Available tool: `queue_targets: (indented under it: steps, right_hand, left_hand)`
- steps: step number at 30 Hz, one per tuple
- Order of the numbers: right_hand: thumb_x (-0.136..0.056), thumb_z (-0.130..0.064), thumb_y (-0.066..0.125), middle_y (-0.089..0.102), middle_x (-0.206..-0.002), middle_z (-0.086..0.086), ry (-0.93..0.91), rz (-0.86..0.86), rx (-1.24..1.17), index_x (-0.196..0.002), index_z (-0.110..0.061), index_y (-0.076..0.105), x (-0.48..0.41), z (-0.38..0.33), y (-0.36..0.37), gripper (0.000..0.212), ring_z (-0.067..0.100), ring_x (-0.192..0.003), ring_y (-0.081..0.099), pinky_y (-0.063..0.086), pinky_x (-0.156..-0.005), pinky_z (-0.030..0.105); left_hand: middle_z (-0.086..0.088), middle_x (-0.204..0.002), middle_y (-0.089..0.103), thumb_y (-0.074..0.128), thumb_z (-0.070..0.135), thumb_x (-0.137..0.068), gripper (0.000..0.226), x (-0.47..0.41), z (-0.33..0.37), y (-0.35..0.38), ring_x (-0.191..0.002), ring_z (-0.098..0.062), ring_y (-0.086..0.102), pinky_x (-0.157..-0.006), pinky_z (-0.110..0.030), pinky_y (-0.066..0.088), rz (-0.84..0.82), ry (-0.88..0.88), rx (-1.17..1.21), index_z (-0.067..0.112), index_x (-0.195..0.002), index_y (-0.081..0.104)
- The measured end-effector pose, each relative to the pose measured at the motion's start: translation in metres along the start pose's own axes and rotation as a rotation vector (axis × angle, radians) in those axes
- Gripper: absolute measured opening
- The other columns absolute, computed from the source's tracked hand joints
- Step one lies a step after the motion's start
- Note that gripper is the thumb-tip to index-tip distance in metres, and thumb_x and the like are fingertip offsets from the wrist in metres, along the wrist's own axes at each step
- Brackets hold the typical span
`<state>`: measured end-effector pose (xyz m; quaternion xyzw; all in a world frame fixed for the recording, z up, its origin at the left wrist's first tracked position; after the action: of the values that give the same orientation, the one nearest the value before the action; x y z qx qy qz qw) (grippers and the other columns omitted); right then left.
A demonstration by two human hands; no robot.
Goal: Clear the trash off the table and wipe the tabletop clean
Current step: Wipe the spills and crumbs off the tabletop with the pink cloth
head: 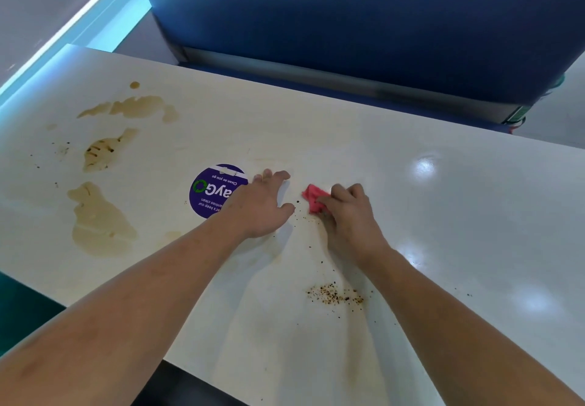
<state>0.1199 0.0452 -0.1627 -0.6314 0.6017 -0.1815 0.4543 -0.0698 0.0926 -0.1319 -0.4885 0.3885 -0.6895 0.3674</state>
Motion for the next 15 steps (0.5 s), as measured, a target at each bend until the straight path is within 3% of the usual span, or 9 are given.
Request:
queue_targets:
  steps: [4, 8, 11, 15]
  right_hand:
    - [-0.097, -0.026, 0.066, 0.034, -0.088, -0.025, -0.102, -0.036, -0.013, -0.122, -0.026, 0.071, 0.028, 0.013, -0.021, 0.025, 0.017, -0.082, 0.033, 0.032, -0.072, 0.025]
    - [-0.097, -0.016, 0.068, 0.041, -0.085, -0.026, 0.056, 0.113, 0.056, -0.118, -0.025, 0.074, 0.01, 0.05, -0.032, 0.023, 0.014, -0.085, 0.033, 0.041, -0.079, 0.014]
    - [-0.094, -0.008, 0.068, 0.044, -0.086, -0.02, 0.192, 0.112, 0.097, -0.11, -0.023, 0.076, -0.002, 0.044, -0.021, 0.024, 0.019, -0.085, 0.034, 0.048, -0.072, 0.036]
    - [-0.097, -0.02, 0.067, 0.033, -0.09, -0.025, 0.006, -0.016, 0.028, -0.113, -0.027, 0.073, 0.019, -0.003, -0.001, 0.019, 0.017, -0.083, 0.031, 0.036, -0.071, 0.031]
  left_hand:
    - [-0.009, -0.165, 0.025, 0.045, 0.043, -0.097, 0.064, -0.001, 0.001, -0.003, -0.13, -0.032, 0.051, -0.096, -0.039, 0.04, -0.007, 0.009, 0.004, 0.031, -0.155, 0.022]
    - [-0.008, -0.167, 0.02, 0.043, 0.046, -0.097, 0.065, -0.002, -0.001, 0.0, -0.133, -0.032, 0.049, -0.097, -0.04, 0.04, -0.019, 0.0, -0.002, 0.031, -0.156, 0.019]
    - [-0.007, -0.169, 0.014, 0.042, 0.047, -0.097, 0.068, -0.002, -0.002, 0.003, -0.139, -0.031, 0.044, -0.101, -0.041, 0.04, -0.02, -0.019, -0.026, 0.028, -0.158, 0.018]
    - [-0.007, -0.171, 0.011, 0.042, 0.048, -0.098, 0.069, -0.003, -0.001, 0.002, -0.15, -0.027, 0.031, -0.112, -0.042, 0.033, -0.046, -0.028, -0.04, 0.025, -0.16, 0.021]
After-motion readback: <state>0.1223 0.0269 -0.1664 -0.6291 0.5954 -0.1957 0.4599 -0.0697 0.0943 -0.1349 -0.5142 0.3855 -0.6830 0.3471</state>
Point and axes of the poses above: each hand's wrist, its own x-axis away from the middle knuckle, its own y-axis out of the palm, z = x × y, the point moved 3 cm from there along -x, towards the middle knuckle
